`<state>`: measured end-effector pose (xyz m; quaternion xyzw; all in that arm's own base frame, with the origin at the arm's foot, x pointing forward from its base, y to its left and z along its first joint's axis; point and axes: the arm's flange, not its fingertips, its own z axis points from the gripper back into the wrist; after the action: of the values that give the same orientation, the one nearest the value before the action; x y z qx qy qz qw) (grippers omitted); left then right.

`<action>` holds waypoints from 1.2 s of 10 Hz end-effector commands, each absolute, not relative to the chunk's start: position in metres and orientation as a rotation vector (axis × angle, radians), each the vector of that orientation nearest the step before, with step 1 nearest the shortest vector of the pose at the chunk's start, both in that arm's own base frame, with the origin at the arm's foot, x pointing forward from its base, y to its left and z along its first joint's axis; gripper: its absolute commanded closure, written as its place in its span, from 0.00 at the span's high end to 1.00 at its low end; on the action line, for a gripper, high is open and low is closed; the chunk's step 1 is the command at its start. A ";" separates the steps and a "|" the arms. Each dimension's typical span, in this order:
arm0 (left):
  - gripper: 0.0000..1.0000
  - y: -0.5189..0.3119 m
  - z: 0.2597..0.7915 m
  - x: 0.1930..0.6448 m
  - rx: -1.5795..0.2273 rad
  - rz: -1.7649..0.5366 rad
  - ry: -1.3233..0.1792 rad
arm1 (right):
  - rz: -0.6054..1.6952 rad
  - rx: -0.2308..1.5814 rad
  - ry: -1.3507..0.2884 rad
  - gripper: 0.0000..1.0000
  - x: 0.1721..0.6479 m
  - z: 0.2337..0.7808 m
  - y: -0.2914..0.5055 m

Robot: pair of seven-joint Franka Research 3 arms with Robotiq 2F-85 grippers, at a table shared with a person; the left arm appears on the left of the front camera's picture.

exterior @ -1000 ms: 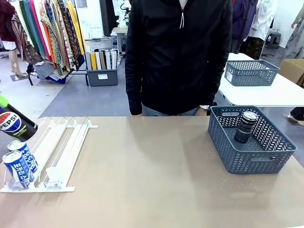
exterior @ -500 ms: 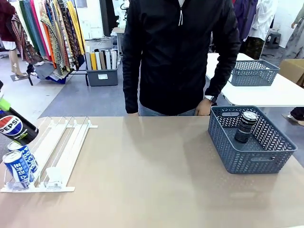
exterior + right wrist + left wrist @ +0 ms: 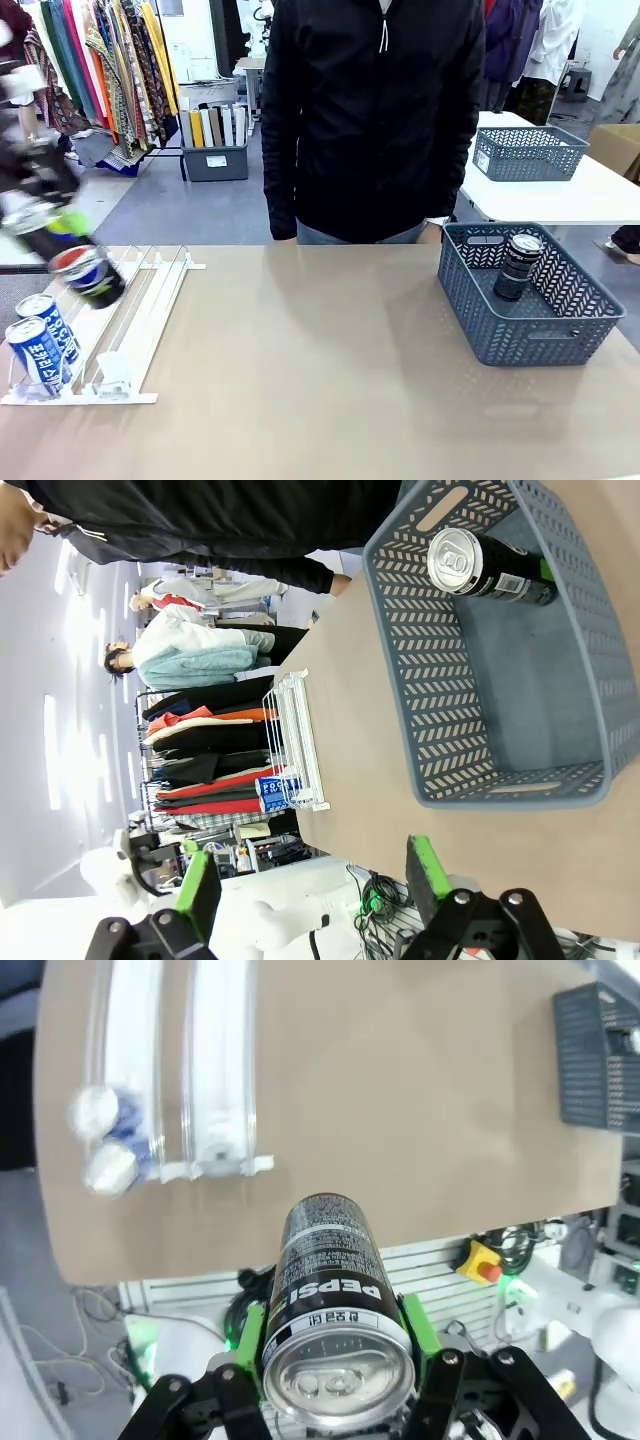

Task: Retrieve and store the cans from the dispenser.
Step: Pick up the last remaining can from one row of the Automatic Can Dispenser and place it in the middle of the table.

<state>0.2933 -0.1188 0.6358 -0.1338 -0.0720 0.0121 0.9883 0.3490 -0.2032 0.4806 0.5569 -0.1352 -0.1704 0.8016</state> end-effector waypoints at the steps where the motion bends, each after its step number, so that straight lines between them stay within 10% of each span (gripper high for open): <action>1: 0.00 -0.214 0.660 0.359 -0.162 -0.017 -0.163 | -0.351 1.195 -0.294 1.00 0.348 0.483 -0.204; 7: 0.00 -0.416 0.541 0.405 -0.018 -0.297 -0.355 | -0.351 1.195 -0.294 1.00 0.348 0.483 -0.204; 12: 0.00 -0.457 0.445 0.409 -0.144 -0.450 0.012 | -0.351 1.195 -0.294 1.00 0.348 0.483 -0.204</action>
<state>0.4062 -0.4626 0.4284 -0.0598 -0.0198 -0.2210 0.9732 0.3488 -0.2034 0.4808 0.5568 -0.1355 -0.1705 0.8016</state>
